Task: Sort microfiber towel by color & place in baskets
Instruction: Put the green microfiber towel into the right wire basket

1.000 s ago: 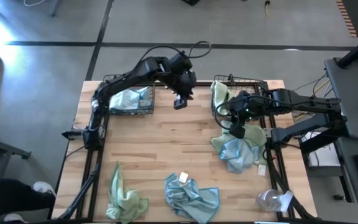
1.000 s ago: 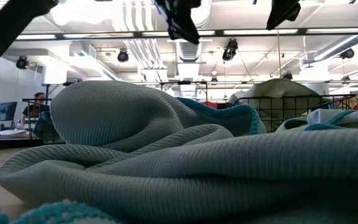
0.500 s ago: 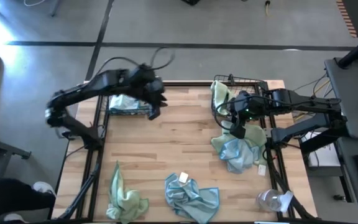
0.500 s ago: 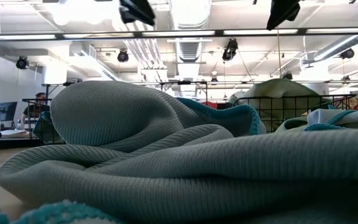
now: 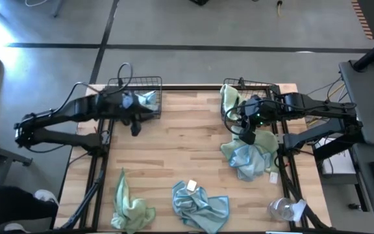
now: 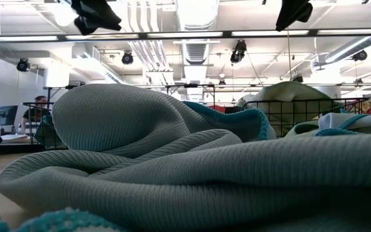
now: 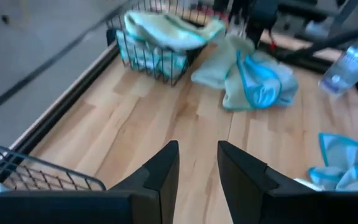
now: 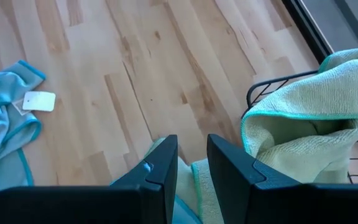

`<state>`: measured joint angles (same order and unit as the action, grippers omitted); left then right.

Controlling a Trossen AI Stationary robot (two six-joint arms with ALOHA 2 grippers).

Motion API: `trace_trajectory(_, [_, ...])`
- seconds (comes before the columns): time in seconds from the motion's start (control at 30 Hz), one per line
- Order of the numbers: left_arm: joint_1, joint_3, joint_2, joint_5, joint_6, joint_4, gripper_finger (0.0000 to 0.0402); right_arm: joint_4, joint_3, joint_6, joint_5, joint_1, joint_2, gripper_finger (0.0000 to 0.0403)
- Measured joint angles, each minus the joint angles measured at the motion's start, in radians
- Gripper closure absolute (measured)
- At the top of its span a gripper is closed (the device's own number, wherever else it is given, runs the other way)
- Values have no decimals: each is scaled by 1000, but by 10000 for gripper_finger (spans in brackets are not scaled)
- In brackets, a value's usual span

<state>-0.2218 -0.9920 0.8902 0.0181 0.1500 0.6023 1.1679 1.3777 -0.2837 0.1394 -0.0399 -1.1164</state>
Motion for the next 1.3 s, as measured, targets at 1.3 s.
trace_trajectory(1.3, [407,530,-271,-389,410,-98,306,-6,0,-121,18,0,0,321])
